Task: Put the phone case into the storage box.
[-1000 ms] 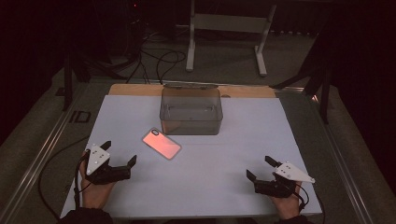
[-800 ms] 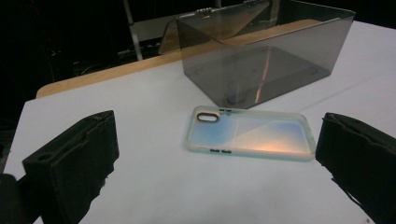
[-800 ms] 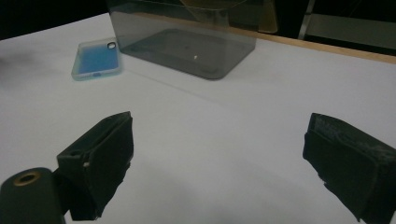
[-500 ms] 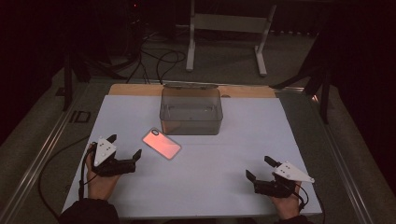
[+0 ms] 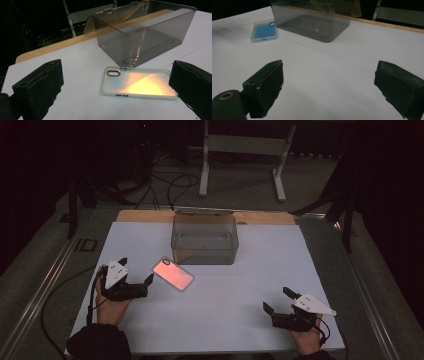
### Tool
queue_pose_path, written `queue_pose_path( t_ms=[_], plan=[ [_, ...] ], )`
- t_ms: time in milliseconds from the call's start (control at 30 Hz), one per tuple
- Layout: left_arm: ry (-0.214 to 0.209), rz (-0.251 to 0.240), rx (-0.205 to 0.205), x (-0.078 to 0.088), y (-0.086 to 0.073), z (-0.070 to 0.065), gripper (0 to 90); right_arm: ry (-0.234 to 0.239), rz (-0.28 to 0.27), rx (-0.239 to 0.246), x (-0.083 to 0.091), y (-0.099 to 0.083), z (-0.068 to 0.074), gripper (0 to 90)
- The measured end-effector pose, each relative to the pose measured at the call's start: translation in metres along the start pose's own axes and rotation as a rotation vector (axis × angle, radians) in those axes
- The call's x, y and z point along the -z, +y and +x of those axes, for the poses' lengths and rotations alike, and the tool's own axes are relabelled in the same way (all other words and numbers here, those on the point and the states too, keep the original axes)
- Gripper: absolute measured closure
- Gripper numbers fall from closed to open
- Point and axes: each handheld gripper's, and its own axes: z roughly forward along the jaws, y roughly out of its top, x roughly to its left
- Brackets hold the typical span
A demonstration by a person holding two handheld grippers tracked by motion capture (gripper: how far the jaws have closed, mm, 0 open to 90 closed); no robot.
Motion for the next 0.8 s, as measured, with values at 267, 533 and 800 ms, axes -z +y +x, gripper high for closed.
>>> queue_pose_path(
  t_ms=[267, 533, 800],
  plan=[
    [0.002, 0.0, -0.006, -0.004, 0.003, 0.003, 0.4, 0.002, 0.002, 0.002, 0.0, 0.0, 0.0, 8.5],
    [0.0, 0.001, -0.012, -0.012, 0.006, 0.008, 0.3, 0.003, 0.005, 0.001, -0.002, -0.001, 0.0, 8.5],
    [0.005, 0.004, -0.013, -0.018, 0.008, 0.01, 0.3, 0.007, 0.004, 0.0, -0.003, -0.001, 0.0, 8.5]
  ],
)
